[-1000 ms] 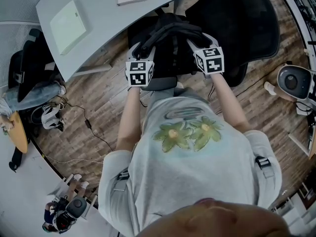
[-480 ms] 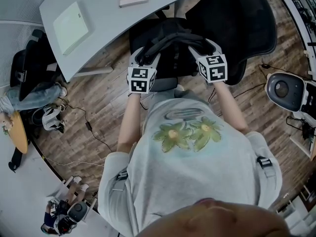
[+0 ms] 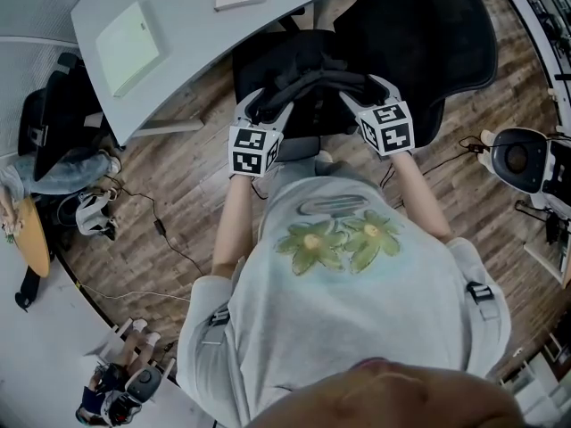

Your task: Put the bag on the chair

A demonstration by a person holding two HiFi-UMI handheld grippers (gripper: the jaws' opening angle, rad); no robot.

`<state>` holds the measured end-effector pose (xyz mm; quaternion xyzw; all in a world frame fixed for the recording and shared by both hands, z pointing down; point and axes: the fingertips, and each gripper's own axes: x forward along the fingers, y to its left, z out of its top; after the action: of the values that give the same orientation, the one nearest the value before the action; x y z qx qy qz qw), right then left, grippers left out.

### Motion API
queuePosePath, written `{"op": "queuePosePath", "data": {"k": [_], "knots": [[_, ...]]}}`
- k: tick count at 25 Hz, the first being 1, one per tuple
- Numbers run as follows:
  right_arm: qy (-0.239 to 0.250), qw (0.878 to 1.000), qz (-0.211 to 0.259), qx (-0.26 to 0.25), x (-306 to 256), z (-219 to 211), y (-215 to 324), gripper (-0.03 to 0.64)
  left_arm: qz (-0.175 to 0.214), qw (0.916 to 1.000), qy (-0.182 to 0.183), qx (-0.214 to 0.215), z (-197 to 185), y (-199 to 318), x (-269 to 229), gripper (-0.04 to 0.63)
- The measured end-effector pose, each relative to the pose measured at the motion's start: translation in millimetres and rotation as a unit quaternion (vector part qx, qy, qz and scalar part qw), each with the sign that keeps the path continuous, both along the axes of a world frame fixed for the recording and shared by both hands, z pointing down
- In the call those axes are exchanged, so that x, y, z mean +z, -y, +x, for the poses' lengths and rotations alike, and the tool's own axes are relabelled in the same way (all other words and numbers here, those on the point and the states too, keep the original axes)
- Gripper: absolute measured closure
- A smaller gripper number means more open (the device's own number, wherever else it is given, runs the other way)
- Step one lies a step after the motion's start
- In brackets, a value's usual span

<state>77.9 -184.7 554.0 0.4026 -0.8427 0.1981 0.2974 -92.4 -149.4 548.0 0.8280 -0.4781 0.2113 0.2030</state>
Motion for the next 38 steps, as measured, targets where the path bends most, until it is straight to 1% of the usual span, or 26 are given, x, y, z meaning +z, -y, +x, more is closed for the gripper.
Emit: {"op": "queuePosePath", "data": {"k": [6,14,20,23,26,30,31,34,36,37,38], "knots": [[0.003,1.000,-0.006,-0.008,4.6,4.0,-13.1,0.324,-0.004,1.0000,0.001,0.001,9.0,-13.1,4.2,0.324],[0.002,1.000,-0.007,-0.012,10.3,5.2,-29.2,0.324,-0.016,0.9998,0.008,-0.005,8.5,-33.4,13.2,0.324],[0.004,1.000,-0.012,-0.017,12.1,9.2,-42.5,0.324,-0.015,0.9998,0.009,-0.006,12.3,-45.4,10.5,0.324],[0.017,1.000,-0.015,-0.021,7.0,9.0,-49.8,0.324,-0.007,0.9999,0.007,-0.003,16.1,-49.0,2.6,0.324],[0.035,0.999,-0.006,-0.019,-5.2,9.3,-53.8,0.324,0.010,0.9999,0.002,0.000,20.1,-50.1,-11.8,0.325],[0.060,0.998,0.035,-0.002,-32.9,11.0,-47.6,0.333,0.052,0.9986,-0.004,-0.003,23.3,-44.1,-42.4,0.335],[0.068,0.997,0.046,0.002,-41.1,10.3,-44.9,0.345,0.065,0.9979,-0.006,-0.006,23.4,-41.1,-51.7,0.350],[0.087,0.993,0.079,0.010,-64.1,6.3,-35.1,0.385,0.101,0.9947,-0.012,-0.014,23.9,-30.3,-78.4,0.369],[0.098,0.990,0.102,0.012,-77.8,3.0,-28.3,0.410,0.124,0.9921,-0.014,-0.019,25.3,-23.1,-94.7,0.399],[0.103,0.988,0.115,0.014,-84.6,1.9,-25.4,0.428,0.134,0.9906,-0.015,-0.022,26.4,-20.2,-102.2,0.419],[0.108,0.986,0.129,0.017,-91.8,1.5,-22.6,0.462,0.144,0.9891,-0.016,-0.026,27.7,-17.8,-109.0,0.441]]}}
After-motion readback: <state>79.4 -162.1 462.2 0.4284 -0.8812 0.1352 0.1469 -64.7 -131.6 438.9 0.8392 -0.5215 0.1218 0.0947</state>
